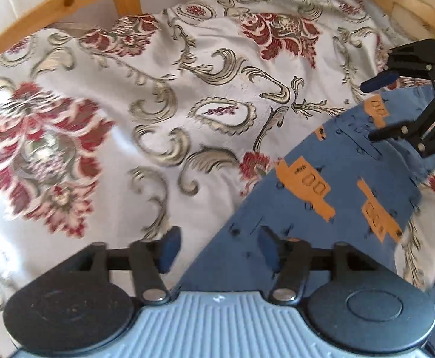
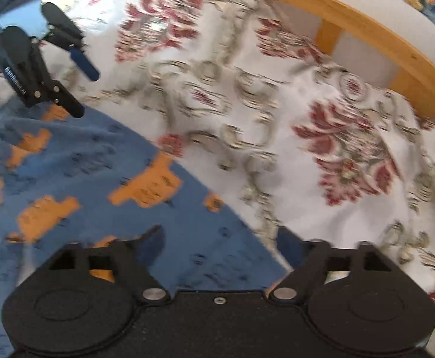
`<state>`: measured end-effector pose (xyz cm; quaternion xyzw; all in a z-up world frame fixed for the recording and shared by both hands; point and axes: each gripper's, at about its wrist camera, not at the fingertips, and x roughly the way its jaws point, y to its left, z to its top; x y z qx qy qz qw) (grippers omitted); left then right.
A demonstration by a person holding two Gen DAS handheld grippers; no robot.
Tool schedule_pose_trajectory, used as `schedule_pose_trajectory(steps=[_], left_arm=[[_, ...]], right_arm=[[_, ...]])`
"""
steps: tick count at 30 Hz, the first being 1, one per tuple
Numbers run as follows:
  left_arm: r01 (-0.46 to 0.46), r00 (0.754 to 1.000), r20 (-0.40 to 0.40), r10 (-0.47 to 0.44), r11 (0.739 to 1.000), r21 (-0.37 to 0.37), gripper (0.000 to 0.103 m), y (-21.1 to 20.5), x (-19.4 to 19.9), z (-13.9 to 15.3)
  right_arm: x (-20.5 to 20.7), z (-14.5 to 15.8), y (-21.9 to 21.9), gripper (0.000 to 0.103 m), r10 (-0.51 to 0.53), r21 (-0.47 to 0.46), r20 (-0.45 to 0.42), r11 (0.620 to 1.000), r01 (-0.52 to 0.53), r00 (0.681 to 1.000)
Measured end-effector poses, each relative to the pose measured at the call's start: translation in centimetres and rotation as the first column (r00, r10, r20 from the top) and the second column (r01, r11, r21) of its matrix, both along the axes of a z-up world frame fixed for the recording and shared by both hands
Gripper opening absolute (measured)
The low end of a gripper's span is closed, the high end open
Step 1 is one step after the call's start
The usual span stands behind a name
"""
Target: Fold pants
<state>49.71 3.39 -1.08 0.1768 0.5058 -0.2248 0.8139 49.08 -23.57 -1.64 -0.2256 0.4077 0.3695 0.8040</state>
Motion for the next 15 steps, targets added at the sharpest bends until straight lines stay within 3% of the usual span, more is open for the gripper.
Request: schedule_pose_trajectory(steps=[2,5,10,15], left_arm=[[-0.016,1.0,-0.016,0.016,1.0,-0.005,0.085,1.9,-0.7,0.7],[-0.026,0.998,-0.05,0.026,1.0,-0.013,0.096,4.6,-1.4,1.4],[-0.036,0.994,-0.104,0.037,0.999,0.012,0.098,7.3,-1.8,1.2],[0.039,0.99,-0.14,-0.032,0.998,0.045,0.095,8.0,-2.3,0.7]], right_arm=[[-0.5,0.3,0.9,0.1,0.043,0.042,-0.046,0.998,-0.041,0.998],[-0.7,0.2,2.8,0.102,0.108,0.068,-0.104,0.993,-0.101,0.989],[-0.4,-0.6,6.4,0.102,0.17,0.053,-0.115,0.985,-0.164,0.979],[0.6,-0.8,8.2,0.102,0.197,0.038,-0.109,0.98,-0.194,0.974]])
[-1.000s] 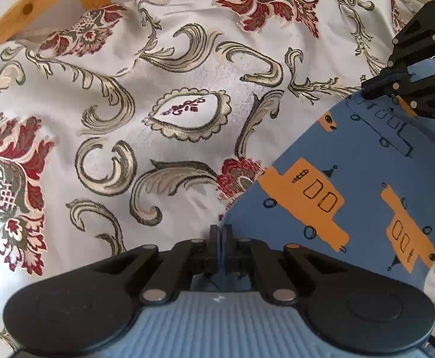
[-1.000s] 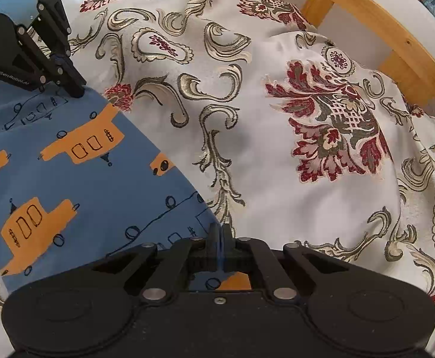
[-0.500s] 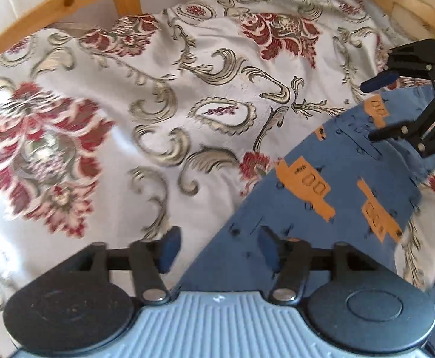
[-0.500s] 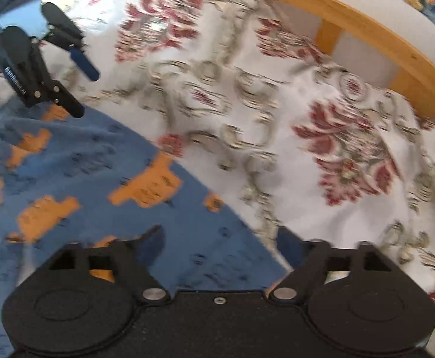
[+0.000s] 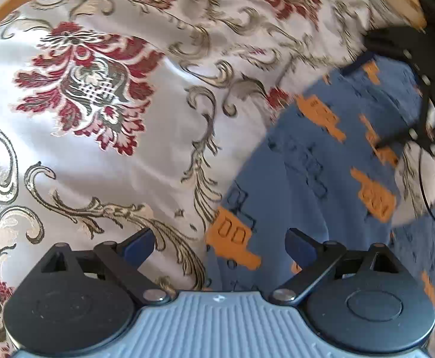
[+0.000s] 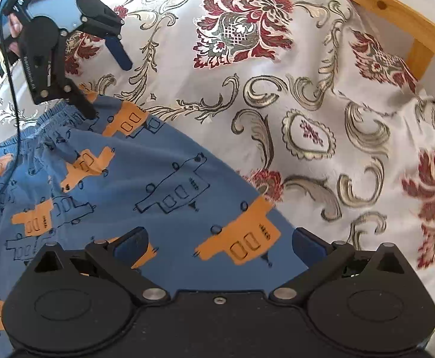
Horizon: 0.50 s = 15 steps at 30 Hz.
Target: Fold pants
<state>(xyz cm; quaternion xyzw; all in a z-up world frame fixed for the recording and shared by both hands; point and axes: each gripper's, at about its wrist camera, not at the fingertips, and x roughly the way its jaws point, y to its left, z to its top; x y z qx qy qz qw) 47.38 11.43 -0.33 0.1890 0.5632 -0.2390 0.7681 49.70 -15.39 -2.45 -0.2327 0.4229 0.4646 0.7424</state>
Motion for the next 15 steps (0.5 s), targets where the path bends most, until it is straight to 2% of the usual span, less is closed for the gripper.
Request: schedule_pose_trajectory(steps=[3,5,7,9,11,15], left_arm=[[0.04,0.999,-0.024,-0.039,0.999,0.037,0.085,0.2,-0.1,-0.2],[0.041,0.998,-0.043,-0.038,0.997,0.061,0.064,0.4,0.0,-0.5],[0.031,0.997,-0.07,-0.026,0.997,0.065,0.05,0.6,0.5,-0.9],[0.026,0.994,-0.108,-0.019,0.998,0.059,0.046,0.6,1.0,-1.4],[0.04,0.99,-0.14,-0.032,0.998,0.054,0.034,0.7,1.3,-1.7],[0.066,0.98,-0.19,-0.052,0.996,0.067,0.031,0.9,1.2,-2.0]], right_arm=[[1.2,-0.3,0.9,0.102,0.015,-0.033,0.02,0.999,-0.014,1.0],[2.4,-0.5,1.5,0.101,0.013,-0.041,0.005,0.999,-0.013,1.0],[3.7,-0.8,1.9,0.097,-0.006,-0.035,-0.022,0.999,0.005,1.0],[4.6,-1.1,2.3,0.093,-0.011,-0.043,-0.029,0.999,0.01,1.0],[4.9,-1.5,2.6,0.09,0.001,-0.055,-0.027,0.998,-0.002,1.0],[5.0,-2.4,2.9,0.082,0.026,-0.067,-0.046,0.997,-0.029,0.999]])
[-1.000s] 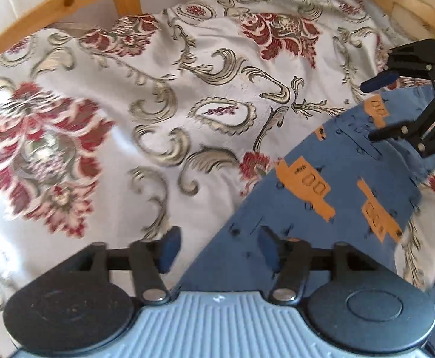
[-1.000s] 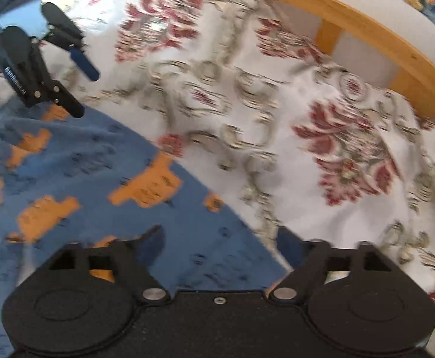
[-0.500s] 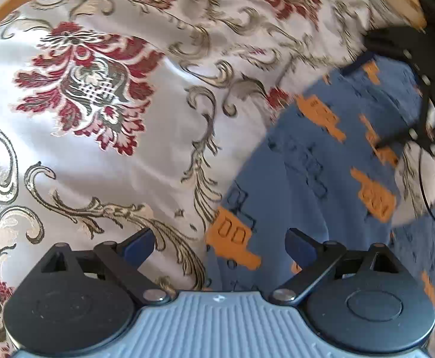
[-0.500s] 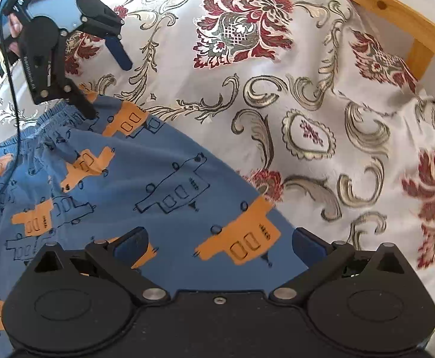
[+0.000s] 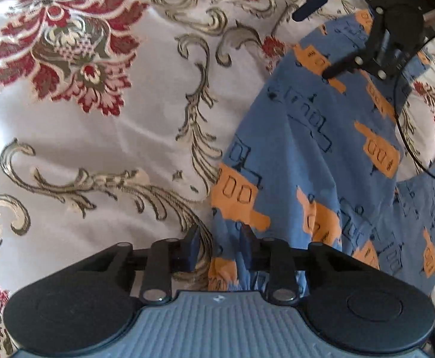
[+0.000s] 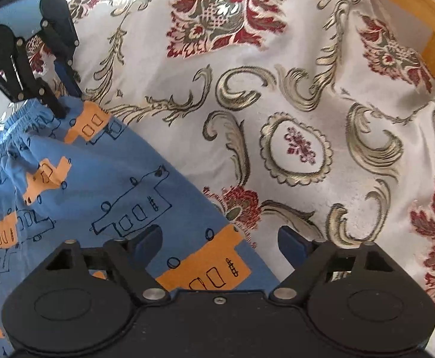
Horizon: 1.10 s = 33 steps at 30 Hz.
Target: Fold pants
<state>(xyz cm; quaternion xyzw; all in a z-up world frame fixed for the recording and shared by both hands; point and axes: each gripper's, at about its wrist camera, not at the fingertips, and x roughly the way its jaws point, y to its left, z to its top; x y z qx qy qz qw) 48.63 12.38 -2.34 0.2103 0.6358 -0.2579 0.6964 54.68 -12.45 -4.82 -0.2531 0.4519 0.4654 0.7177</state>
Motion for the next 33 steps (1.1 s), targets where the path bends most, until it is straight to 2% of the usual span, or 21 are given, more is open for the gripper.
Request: schedule_pose_trajectory(steps=[3,7,8,9,10,13,21,26,29,33], left_arm=[[-0.009,1.0,-0.019,0.01,1.0,0.024,0.027,0.3,-0.1,-0.5],[-0.02,1.0,0.021,0.019,0.997,0.08,0.021,-0.3,-0.6,-1.1],[-0.013,0.999,0.032,0.011,0.996,0.088,0.016,-0.7,-0.9,-1.3],[-0.008,0.999,0.044,0.003,0.995,0.096,0.013,-1.1,-1.2,-1.4],[-0.003,0.998,0.055,-0.003,0.995,0.099,0.005,-1.3,-1.4,-1.4],[-0.004,0.997,0.081,-0.005,0.994,0.113,0.002,-2.0,-2.4,-1.6],[-0.12,0.967,0.241,0.078,0.979,0.166,0.001,-3.7,-4.8,-0.3],[-0.093,0.935,0.354,0.025,0.98,0.177,0.001,-4.7,-7.5,1.2],[-0.092,0.906,0.424,0.008,0.98,0.176,0.001,-5.0,-9.5,2.2],[-0.096,0.855,0.519,0.0,0.983,0.159,0.001,-4.9,-11.8,3.6]], right_arm=[[0.0,-0.7,0.5,0.067,0.006,-0.018,0.007,1.0,-0.006,1.0],[0.2,-1.3,0.9,0.043,0.004,-0.026,0.006,1.0,-0.004,1.0],[0.1,-1.3,1.0,0.039,0.011,-0.027,0.008,1.0,-0.01,1.0],[0.1,-1.3,1.0,0.028,0.016,-0.035,0.012,0.999,-0.016,1.0],[0.0,-1.3,1.0,0.013,0.021,-0.046,0.021,0.999,-0.02,1.0],[-0.8,-1.3,0.8,0.003,0.035,-0.069,0.053,0.997,-0.031,0.998],[-4.7,0.6,-0.5,0.0,-0.009,-0.036,0.171,0.999,0.015,0.985],[-8.2,2.5,-1.6,0.0,-0.054,-0.01,0.231,0.998,0.058,0.971],[-10.6,3.8,-2.4,0.0,-0.094,0.018,0.27,0.996,0.093,0.958],[-14.5,5.3,-3.4,0.0,-0.138,0.049,0.331,0.99,0.129,0.934]])
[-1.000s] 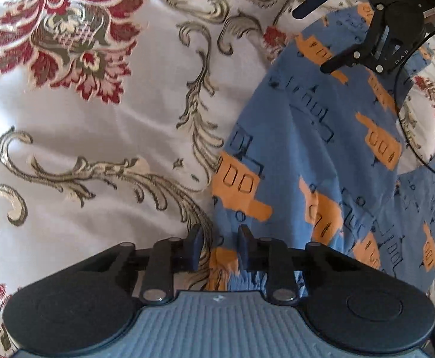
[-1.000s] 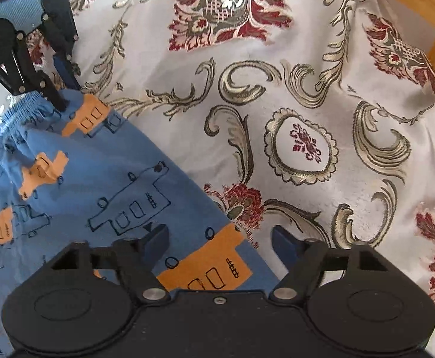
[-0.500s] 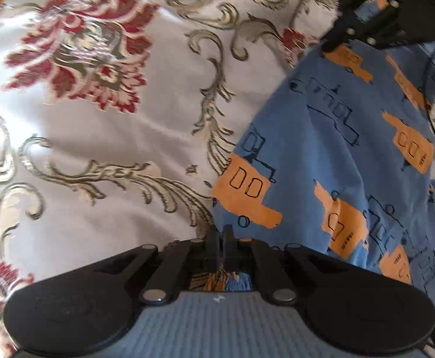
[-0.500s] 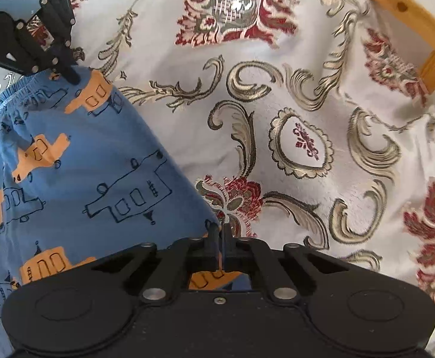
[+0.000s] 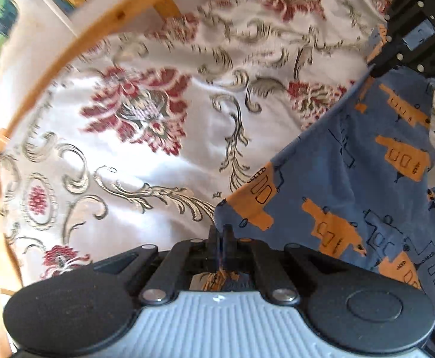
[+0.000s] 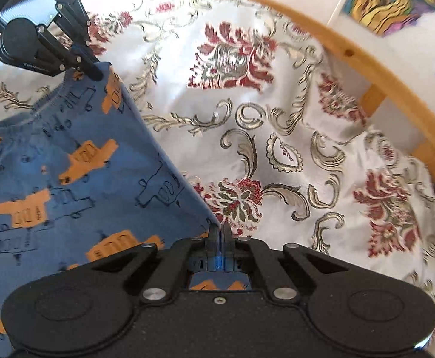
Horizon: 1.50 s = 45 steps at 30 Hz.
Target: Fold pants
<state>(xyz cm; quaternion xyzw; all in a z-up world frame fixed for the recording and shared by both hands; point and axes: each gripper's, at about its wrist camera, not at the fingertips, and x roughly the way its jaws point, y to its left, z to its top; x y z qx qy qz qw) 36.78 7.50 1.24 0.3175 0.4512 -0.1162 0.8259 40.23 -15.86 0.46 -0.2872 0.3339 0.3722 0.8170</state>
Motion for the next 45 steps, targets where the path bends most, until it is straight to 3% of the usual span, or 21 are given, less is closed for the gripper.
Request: schedule_pose_trajectory(steps=[8,14,21,24,27,31,40,44,45], left_arm=[[0.056,0.99,0.132,-0.056,0.998,0.003,0.001,-1.5,-6.9,1.6],[0.073,0.974,0.214,-0.067,0.997,-0.021,0.001,-2.8,-12.9,2.3],[0.108,0.951,0.291,-0.101,0.994,-0.008,0.001,-3.5,-19.7,0.7],[0.15,0.924,0.348,-0.158,0.987,0.05,0.001,-4.0,-21.9,-0.4],[0.174,0.923,0.342,-0.176,0.984,0.037,0.001,-4.1,-23.3,-1.0],[0.235,0.912,0.319,-0.256,0.966,0.104,0.001,-4.1,-25.1,-2.6],[0.317,0.91,0.23,-0.344,0.937,0.148,0.002,-3.6,-27.6,-5.1],[0.326,0.906,0.218,-0.364,0.926,0.19,0.013,-3.6,-28.1,-6.2],[0.328,0.903,0.221,-0.369,0.923,0.199,0.015,-3.6,-28.2,-6.3]], right_arm=[[-8.3,1.5,-1.6,0.0,-0.133,0.035,0.091,0.991,0.13,0.987],[-14.8,1.7,-3.0,0.0,-0.197,0.098,0.103,0.977,0.187,0.975],[-20.5,0.3,-3.4,0.0,-0.213,0.123,0.115,0.972,0.198,0.97],[-22.7,-0.6,-3.4,0.0,-0.217,0.11,0.146,0.973,0.202,0.965],[-24.7,-1.5,-3.5,0.0,-0.22,0.1,0.177,0.974,0.205,0.959],[-28.0,-2.8,-3.1,0.0,-0.184,0.055,0.217,0.983,0.176,0.959],[-32.8,-6.1,-2.1,0.0,-0.137,-0.007,0.218,0.99,0.141,0.966],[-32.8,-7.1,-2.1,0.004,-0.151,0.006,0.206,0.988,0.153,0.967],[-32.8,-7.3,-2.1,0.01,-0.149,0.006,0.205,0.989,0.151,0.967]])
